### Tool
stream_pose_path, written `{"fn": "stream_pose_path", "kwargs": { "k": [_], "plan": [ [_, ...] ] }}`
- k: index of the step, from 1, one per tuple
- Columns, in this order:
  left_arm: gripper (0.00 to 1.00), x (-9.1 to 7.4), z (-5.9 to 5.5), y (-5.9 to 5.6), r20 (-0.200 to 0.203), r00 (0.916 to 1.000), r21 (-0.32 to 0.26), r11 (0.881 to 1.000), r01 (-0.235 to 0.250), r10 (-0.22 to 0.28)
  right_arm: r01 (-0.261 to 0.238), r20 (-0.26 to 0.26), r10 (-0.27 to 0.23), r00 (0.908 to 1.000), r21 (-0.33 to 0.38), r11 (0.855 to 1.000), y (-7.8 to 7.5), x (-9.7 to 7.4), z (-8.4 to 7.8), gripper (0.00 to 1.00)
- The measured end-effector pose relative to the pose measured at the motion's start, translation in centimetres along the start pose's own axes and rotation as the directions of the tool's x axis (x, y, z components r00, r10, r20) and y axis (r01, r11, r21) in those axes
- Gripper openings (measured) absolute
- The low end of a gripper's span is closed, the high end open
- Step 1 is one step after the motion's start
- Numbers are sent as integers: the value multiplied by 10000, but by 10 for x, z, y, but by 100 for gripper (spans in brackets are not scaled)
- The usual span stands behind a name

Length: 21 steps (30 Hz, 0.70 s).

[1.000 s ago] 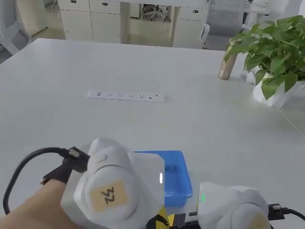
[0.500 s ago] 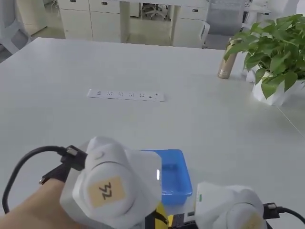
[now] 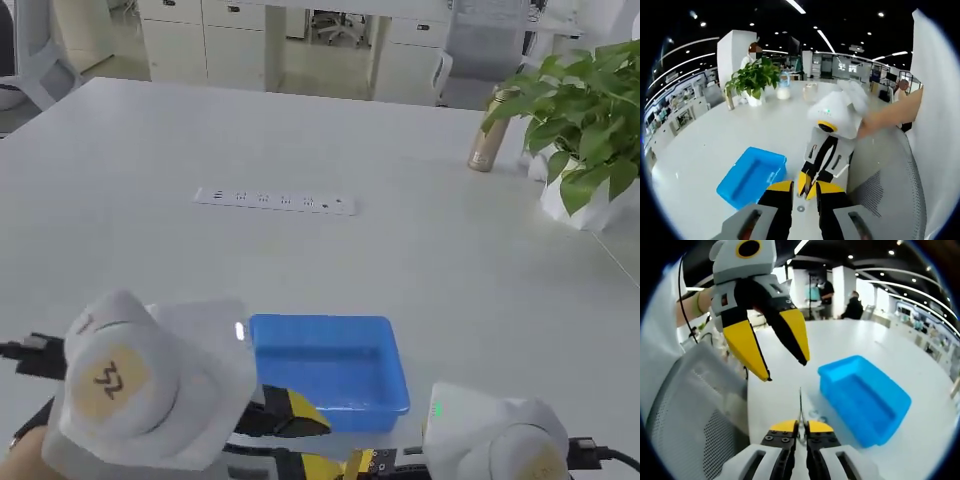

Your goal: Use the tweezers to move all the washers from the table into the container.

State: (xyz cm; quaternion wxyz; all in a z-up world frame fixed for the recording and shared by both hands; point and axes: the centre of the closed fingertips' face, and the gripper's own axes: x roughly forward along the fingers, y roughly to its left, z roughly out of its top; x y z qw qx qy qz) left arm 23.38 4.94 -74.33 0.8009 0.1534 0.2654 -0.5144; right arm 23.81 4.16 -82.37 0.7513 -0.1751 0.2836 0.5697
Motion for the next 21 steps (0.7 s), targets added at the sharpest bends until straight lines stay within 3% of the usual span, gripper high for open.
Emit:
{"fn": "stream_pose_path", "kwargs": {
  "k": [2,4,7,11,14,16,17,19,21],
  "plan": [
    [21,-6,-8,5,85,9971,-599,9954,-753,760,103,70,-104,9999,108,9999,0,1,0,3],
    [27,-10,-11,5,396,9919,-1073,9875,-1155,1204,227,113,-230,9997,258,9994,-1,1,0,3],
    [37,-20,-16,6,896,9746,-2021,9619,-1839,2051,415,223,-429,9988,615,9972,-3,1,1,3],
    [47,-34,-23,12,1377,9331,-2830,9160,-2844,3323,514,274,-547,9981,1115,9924,-6,0,2,3],
    [54,-38,-27,16,1535,9048,-3195,8865,-3349,3971,560,349,-618,9975,1477,9874,-8,0,2,3],
    [58,-38,-29,16,1584,8966,-3210,8803,-3493,4136,609,385,-683,9969,1675,9840,-9,-1,2,3],
    [60,-38,-30,19,1509,8865,-3291,8679,-3722,4374,623,405,-703,9967,1737,9828,-9,-1,2,3],
    [63,-39,-33,21,1358,8813,-3206,8617,-3932,4527,634,457,-736,9962,1960,9786,-10,-3,2,3],
    [64,-41,-37,24,1119,8737,-3567,8397,-4093,4734,655,541,-792,9954,2191,9735,-12,-6,2,3]
  ]
}}
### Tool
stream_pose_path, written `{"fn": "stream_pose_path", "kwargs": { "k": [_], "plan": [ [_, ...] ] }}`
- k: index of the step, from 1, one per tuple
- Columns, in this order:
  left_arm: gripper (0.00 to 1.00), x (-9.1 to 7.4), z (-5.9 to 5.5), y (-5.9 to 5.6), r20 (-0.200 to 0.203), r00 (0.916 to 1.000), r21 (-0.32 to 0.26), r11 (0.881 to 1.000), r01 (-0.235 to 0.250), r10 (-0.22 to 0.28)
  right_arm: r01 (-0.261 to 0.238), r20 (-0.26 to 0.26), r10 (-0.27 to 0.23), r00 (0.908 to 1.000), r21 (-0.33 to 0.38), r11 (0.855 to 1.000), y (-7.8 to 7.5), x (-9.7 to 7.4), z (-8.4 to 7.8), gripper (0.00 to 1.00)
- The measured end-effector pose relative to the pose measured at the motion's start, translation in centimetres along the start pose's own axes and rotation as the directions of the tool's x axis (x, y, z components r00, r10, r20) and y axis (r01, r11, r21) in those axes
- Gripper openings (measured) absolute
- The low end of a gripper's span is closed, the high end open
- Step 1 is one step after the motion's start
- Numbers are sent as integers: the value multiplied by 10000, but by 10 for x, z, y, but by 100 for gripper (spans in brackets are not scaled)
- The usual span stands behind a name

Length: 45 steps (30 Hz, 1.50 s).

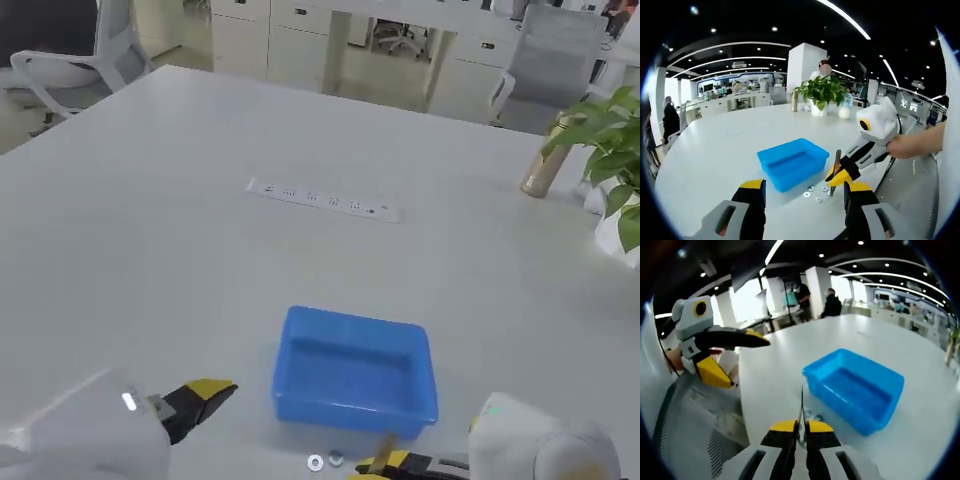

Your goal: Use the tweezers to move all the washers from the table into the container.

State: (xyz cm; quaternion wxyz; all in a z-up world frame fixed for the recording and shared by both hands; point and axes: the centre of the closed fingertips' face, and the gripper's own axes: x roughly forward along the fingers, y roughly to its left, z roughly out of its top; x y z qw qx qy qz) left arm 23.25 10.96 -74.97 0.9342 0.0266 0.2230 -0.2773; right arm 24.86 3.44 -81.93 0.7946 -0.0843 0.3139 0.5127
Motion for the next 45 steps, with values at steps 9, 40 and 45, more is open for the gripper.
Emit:
{"fn": "stream_pose_path", "kwargs": {
  "k": [9,40,45],
  "plan": [
    [85,-7,-4,6,538,9969,-487,9973,-554,580,377,991,-492,9939,1146,9927,-11,-17,17,3],
    [94,-16,32,-1,2817,9581,-689,9971,-335,517,1800,1834,-2028,9619,1337,9745,-90,-29,78,3],
    [94,-16,34,-1,2902,9559,-775,9967,-235,452,2093,1446,-2231,9640,1046,9722,-108,-13,71,3]
  ]
}}
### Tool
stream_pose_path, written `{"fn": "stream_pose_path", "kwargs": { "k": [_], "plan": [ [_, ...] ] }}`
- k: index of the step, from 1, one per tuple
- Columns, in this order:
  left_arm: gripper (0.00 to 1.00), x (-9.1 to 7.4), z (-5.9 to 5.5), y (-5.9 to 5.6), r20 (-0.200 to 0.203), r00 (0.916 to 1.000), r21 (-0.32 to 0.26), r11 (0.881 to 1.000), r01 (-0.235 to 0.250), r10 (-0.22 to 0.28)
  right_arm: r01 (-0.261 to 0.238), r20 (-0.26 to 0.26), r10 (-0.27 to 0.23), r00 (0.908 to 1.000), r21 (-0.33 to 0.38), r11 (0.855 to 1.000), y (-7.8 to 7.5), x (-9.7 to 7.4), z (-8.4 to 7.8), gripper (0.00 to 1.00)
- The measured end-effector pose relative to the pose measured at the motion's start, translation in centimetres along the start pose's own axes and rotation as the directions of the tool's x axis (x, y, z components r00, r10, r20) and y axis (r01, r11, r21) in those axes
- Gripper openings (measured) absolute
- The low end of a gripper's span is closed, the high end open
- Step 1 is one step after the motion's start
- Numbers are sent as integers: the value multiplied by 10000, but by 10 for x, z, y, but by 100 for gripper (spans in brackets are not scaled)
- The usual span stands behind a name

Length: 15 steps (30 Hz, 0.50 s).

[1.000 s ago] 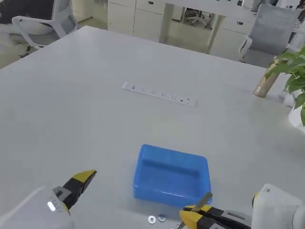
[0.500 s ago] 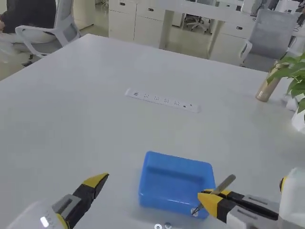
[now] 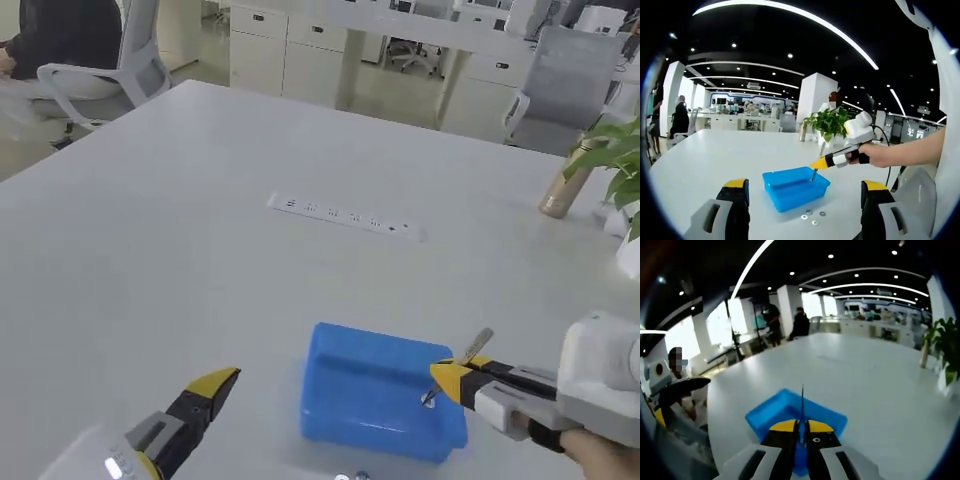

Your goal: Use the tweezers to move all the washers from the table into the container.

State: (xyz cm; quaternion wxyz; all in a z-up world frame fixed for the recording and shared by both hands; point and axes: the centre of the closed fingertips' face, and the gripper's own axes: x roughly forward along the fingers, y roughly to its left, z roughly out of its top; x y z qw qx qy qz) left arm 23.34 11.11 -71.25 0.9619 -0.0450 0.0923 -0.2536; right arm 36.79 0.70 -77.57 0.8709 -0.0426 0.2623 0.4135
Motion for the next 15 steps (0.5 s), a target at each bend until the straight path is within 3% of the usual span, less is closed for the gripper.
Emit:
{"fn": "stream_pose_path", "kwargs": {
  "k": [9,12,15],
  "plan": [
    [94,0,-1,2,-47,10000,-101,9999,-41,40,68,-547,-101,9985,-600,9982,-7,15,-11,3],
    [99,-1,8,-1,467,9987,-234,9995,195,-183,131,-249,-142,9996,-460,9989,-8,16,-7,3],
    [99,-2,8,3,541,9985,-292,9996,-3,18,168,-420,-194,9989,-616,9980,-10,17,-9,3]
  ]
}}
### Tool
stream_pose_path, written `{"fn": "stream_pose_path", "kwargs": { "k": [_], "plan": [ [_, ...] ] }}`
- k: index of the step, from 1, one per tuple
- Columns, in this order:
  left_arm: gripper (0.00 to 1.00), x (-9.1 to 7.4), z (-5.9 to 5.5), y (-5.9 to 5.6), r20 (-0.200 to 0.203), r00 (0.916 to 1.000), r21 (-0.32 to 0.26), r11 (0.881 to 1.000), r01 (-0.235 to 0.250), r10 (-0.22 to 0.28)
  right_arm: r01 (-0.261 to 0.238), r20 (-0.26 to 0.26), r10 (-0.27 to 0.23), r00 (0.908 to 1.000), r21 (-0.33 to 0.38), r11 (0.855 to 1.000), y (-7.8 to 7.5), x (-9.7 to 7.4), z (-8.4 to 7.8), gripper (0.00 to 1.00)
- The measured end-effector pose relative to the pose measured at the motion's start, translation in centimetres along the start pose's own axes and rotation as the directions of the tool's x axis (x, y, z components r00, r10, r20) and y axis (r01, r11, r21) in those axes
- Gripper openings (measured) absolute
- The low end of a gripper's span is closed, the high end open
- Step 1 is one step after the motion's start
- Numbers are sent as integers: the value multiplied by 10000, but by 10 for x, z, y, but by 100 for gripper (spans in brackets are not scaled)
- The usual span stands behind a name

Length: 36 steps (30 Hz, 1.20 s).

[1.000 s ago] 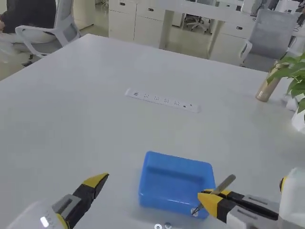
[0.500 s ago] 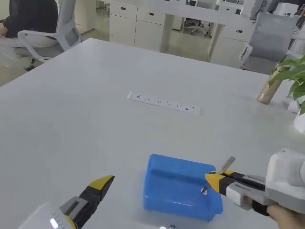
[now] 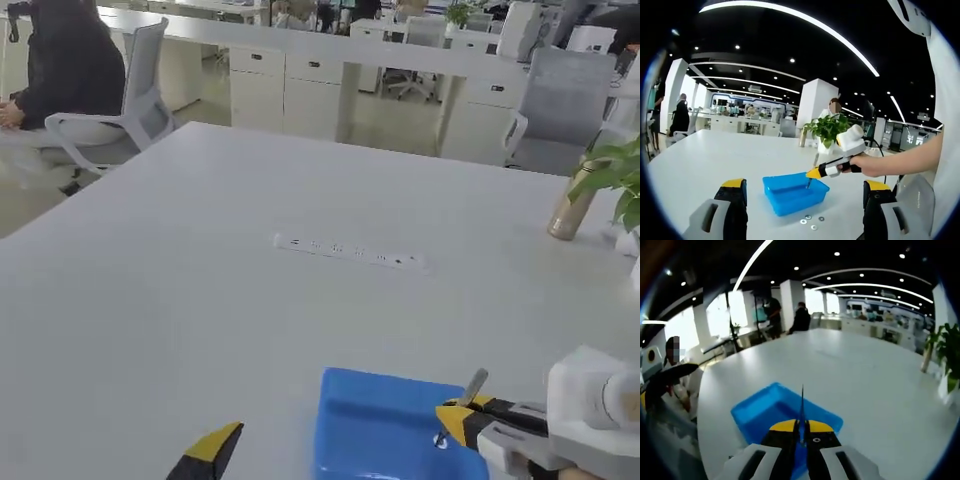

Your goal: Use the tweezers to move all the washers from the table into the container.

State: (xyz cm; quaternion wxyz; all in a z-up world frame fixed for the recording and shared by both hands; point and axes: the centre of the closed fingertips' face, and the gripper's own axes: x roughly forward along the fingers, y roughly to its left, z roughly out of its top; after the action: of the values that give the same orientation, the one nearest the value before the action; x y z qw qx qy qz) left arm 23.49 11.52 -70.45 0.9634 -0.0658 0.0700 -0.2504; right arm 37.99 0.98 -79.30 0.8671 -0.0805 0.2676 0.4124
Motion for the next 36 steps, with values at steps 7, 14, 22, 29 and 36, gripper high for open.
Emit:
{"fn": "stream_pose_path", "kwargs": {
  "k": [7,14,22,29,36],
  "plan": [
    [99,-3,16,-3,875,9961,17,9999,148,-148,98,-647,-130,9978,-503,9987,2,-1,-12,3],
    [99,-3,10,4,562,9982,72,9997,-233,228,-58,-662,10,9978,-724,9974,-2,2,-14,3],
    [99,-4,16,1,841,9963,154,9997,-164,150,-142,-552,90,9984,-935,9955,7,10,-15,3],
    [99,-8,20,4,1098,9937,79,9996,-254,244,10,-510,-34,9987,-477,9989,7,9,-16,3],
    [99,-9,18,13,1104,9924,-489,9976,-492,544,59,-363,-59,9993,-15,10000,7,5,-16,3]
  ]
}}
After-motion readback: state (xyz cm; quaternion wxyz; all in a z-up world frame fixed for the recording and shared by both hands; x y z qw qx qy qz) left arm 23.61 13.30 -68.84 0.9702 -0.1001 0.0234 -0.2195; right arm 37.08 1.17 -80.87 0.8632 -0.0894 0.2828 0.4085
